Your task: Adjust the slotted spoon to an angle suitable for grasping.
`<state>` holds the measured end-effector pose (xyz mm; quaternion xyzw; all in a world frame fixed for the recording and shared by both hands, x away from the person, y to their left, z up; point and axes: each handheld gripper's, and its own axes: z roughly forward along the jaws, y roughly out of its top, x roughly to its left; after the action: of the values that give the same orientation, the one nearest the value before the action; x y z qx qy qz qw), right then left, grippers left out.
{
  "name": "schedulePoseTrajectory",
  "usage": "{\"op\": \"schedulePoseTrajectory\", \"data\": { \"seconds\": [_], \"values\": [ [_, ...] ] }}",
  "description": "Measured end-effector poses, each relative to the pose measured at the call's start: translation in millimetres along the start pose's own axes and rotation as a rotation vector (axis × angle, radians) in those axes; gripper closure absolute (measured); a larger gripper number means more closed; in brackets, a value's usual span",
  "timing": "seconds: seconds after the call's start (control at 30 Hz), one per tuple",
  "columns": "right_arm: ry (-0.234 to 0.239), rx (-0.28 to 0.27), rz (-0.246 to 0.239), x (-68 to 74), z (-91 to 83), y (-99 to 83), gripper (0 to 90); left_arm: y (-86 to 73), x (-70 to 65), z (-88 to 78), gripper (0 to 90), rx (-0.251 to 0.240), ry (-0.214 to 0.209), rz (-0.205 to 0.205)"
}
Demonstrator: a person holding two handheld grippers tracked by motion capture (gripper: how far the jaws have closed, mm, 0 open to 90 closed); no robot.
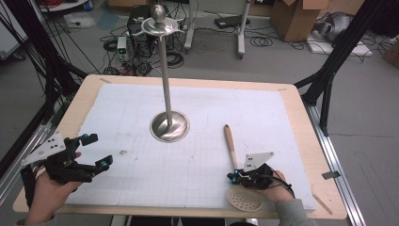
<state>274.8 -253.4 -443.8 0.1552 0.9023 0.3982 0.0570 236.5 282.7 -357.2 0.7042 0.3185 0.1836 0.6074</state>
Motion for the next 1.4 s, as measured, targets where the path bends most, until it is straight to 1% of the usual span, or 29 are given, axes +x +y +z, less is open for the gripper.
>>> {"op": "schedulePoseTrajectory", "data": {
  "seconds": [0.07, 0.13, 0.17, 0.23, 0.3, 0.33, 0.4, 0.47, 0.53, 0.7, 0.83, 0.93, 1.03, 1.2, 1.37, 1.4],
  "values": [
    [-0.006, -0.011, 0.007, -0.5, -1.9, -2.8, 90.0, -0.1, -0.1, 0.3, 2.1, 0.001, 0.001, 0.0],
    [0.0, -0.015, 0.011, -1.0, -1.8, -2.9, 90.0, 0.0, 0.1, 0.5, 2.1, 0.002, 0.0, 0.001],
    [-0.016, -0.024, 0.007, -1.4, -2.9, -2.6, 90.0, 0.1, 0.1, 0.5, 2.1, 0.002, 0.0, 0.001],
    [-0.032, -0.093, 0.031, -6.0, -9.9, -2.8, 90.0, 0.3, 0.1, 0.1, 2.1, 0.001, 0.001, 0.001],
    [-0.079, -0.145, 0.058, -12.4, -19.0, -3.6, 90.0, 0.2, 0.4, 0.0, 2.1, 0.0, 0.001, 0.0],
    [-0.102, -0.154, 0.079, -16.0, -22.2, -4.9, 90.0, 0.1, 0.6, 0.1, 2.1, 0.001, 0.002, 0.0],
    [-0.139, -0.147, 0.128, -24.4, -24.5, -8.9, 90.0, -0.1, 0.3, 0.3, 2.1, 0.002, 0.001, -0.001],
    [-0.165, -0.124, 0.156, -30.9, -23.7, -12.4, 90.0, 0.0, -0.3, 0.3, 2.1, 0.002, 0.003, 0.0],
    [-0.17, -0.11, 0.18, -34.8, -21.2, -13.8, 90.0, 0.0, -0.5, 0.0, 2.1, 0.002, 0.003, 0.002],
    [-0.175, -0.087, 0.186, -41.3, -13.4, -14.3, 90.0, -0.1, -0.5, -2.8, 2.1, -0.001, 0.004, 0.001],
    [-0.178, -0.074, 0.193, -43.1, -10.7, -13.9, 90.0, -0.5, 0.1, -5.7, 2.1, -0.005, 0.01, -0.002],
    [-0.175, -0.053, 0.182, -43.4, -8.1, -12.4, 90.0, -0.9, 0.3, -7.0, 2.0, -0.002, 0.014, -0.001],
    [-0.173, -0.059, 0.188, -45.3, -6.3, -11.0, 90.0, -1.2, -0.5, -7.3, 2.1, -0.002, 0.015, -0.003],
    [-0.17, -0.049, 0.198, -47.5, -5.1, -9.2, 90.0, -2.9, 0.5, -7.1, 2.1, 0.006, 0.018, -0.004],
    [-0.167, -0.045, 0.189, -49.2, -1.9, -6.0, 90.0, -3.5, 0.9, -7.0, 2.1, 0.008, 0.018, -0.005],
    [-0.169, -0.045, 0.181, -49.6, -0.7, -5.0, 90.0, -3.6, 0.9, -7.1, 2.1, 0.008, 0.019, -0.005]
  ]
}}
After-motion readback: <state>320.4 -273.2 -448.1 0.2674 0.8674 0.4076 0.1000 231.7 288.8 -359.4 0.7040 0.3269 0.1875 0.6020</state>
